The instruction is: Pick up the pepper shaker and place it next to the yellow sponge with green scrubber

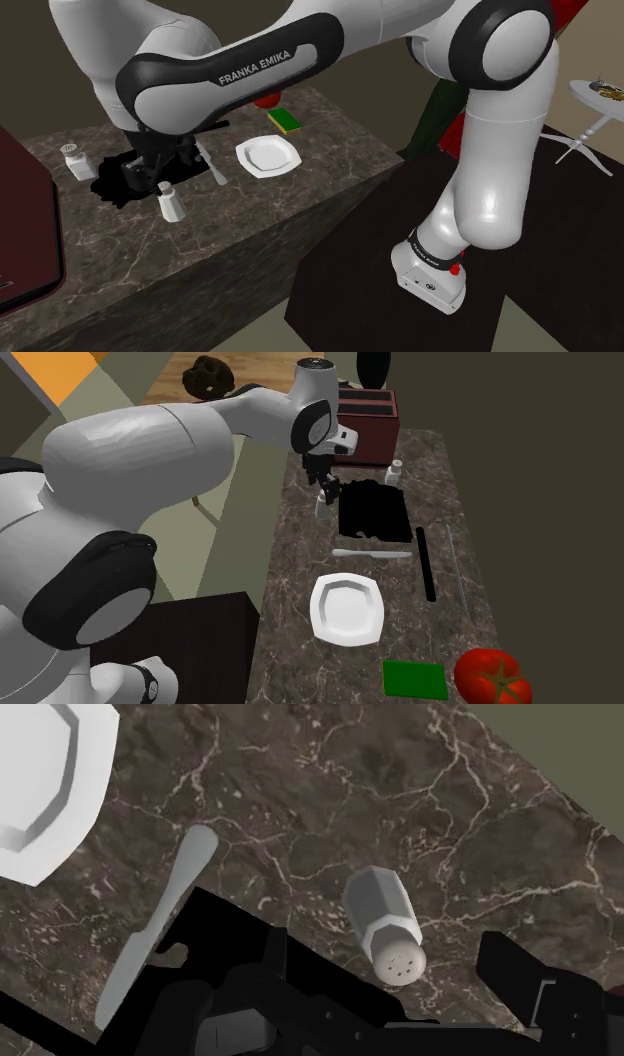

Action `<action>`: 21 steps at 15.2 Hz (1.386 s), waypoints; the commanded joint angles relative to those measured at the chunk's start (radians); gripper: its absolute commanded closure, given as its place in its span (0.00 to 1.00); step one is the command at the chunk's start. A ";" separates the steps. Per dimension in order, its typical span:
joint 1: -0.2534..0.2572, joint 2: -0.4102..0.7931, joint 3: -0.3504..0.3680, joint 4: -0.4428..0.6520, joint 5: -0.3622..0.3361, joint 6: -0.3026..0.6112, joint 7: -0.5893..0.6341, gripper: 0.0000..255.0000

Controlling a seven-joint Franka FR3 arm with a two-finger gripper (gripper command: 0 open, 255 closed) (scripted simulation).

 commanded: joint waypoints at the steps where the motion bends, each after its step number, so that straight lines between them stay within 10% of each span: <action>1: 0.045 0.090 -0.010 0.101 -0.047 -0.021 0.015 0.00; 17: 0.051 0.136 -0.026 0.066 -0.074 0.057 0.031 0.00; 18: 0.051 0.136 -0.026 0.066 -0.074 0.057 0.031 1.00; 21: 0.051 0.136 -0.026 0.066 -0.074 0.057 0.031 1.00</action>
